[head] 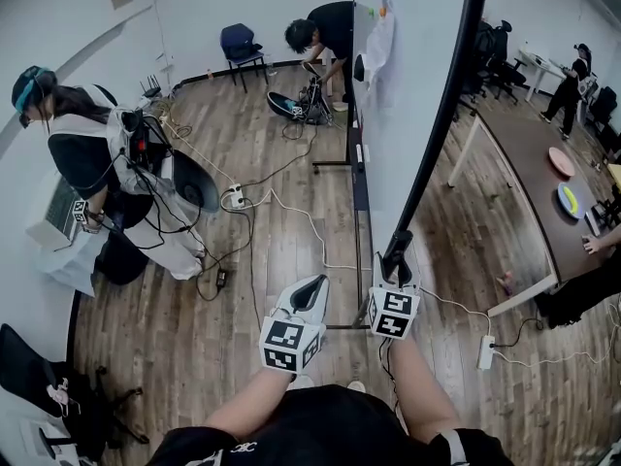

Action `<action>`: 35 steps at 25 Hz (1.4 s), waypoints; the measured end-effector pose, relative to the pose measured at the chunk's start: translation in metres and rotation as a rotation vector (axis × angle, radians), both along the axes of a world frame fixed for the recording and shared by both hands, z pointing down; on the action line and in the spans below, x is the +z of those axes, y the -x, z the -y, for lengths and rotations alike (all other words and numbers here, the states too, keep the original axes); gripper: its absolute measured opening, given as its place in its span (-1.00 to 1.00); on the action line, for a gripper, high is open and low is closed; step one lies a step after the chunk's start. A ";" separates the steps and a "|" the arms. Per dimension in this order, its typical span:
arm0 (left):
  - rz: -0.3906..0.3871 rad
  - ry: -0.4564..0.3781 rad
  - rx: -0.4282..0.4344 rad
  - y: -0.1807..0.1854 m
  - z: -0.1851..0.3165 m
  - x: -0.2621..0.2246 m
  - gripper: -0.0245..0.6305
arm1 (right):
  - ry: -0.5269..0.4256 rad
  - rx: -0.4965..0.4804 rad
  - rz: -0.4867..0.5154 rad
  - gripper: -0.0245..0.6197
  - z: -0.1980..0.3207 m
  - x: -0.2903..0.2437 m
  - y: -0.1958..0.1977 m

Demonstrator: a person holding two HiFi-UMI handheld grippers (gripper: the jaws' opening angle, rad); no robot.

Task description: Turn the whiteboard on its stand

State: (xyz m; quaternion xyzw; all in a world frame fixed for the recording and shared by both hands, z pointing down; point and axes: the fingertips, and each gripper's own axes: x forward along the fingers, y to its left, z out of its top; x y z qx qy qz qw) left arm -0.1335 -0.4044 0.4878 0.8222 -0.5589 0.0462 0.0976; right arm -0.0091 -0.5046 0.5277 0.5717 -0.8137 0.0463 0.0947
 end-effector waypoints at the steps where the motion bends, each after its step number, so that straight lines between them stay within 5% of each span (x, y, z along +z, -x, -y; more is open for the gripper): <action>1: -0.001 -0.001 0.000 0.000 -0.001 -0.001 -0.90 | 0.002 -0.004 -0.001 -0.31 -0.001 0.000 0.001; 13: -0.009 0.006 0.024 -0.009 -0.014 0.002 -0.90 | -0.006 0.008 -0.004 -0.31 -0.019 -0.002 -0.010; 28: -0.009 0.015 0.200 -0.020 -0.026 0.004 -0.90 | -0.023 0.041 0.002 -0.31 -0.064 -0.002 -0.036; 35: -0.019 0.012 0.199 -0.041 -0.050 0.006 -0.90 | -0.021 0.039 0.008 -0.31 -0.094 0.001 -0.058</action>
